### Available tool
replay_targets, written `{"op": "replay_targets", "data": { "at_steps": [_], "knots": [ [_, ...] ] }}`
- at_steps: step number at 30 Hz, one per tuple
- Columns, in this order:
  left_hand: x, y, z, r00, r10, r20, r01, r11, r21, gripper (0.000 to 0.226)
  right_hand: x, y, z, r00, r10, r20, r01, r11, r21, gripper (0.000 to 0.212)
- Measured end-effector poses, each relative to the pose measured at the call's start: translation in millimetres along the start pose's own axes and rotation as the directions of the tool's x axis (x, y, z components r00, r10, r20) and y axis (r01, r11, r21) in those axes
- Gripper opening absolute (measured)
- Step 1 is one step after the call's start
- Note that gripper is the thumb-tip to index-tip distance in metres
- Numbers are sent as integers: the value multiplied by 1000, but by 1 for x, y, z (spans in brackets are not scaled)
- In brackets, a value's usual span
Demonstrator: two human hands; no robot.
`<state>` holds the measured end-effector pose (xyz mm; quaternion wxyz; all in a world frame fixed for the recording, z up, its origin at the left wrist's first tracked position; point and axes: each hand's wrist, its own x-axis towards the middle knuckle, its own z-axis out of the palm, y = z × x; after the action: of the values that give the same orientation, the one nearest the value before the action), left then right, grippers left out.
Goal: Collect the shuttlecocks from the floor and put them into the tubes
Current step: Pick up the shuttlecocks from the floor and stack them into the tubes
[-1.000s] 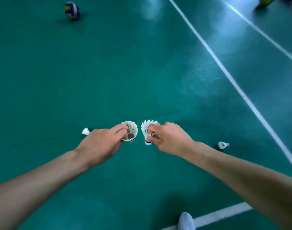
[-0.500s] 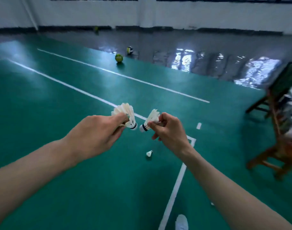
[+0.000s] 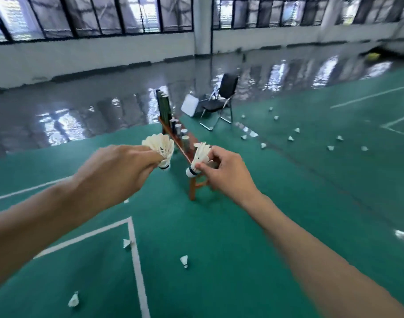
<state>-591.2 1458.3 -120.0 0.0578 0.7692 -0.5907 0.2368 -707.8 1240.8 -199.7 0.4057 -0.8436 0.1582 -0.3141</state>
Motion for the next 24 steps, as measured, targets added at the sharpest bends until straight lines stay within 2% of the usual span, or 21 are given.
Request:
{"op": "replay_targets", "data": {
  "at_steps": [3,6,11,13,17,21,24],
  "knots": [
    [103,58,42,989,148,11,-148,988,-51,10,9,57,-90,989,94,-117,-103,992,-75,34],
    [193,106,80,977,213,-10,-214,976,-52,12,21,107,-164,979,119,-165,-145,977,-158,25],
    [307,178,149,962,272,32,-268,959,-93,21,58,192,-259,961,159,-225,-209,953,-220,16],
    [345,193,175,967,251,51,-245,964,-101,19,83,223,-283,960,155,-232,-208,952,-225,16],
    [405,192,213,965,227,131,-215,972,-99,15,137,270,-300,961,161,-224,-215,947,-241,16],
    [477,157,257,948,209,240,-200,978,-59,14,225,321,-294,967,157,-200,-198,959,-202,15],
    [530,123,297,942,198,273,-200,980,-21,16,295,357,-281,974,133,-183,-169,966,-196,14]
  ]
}}
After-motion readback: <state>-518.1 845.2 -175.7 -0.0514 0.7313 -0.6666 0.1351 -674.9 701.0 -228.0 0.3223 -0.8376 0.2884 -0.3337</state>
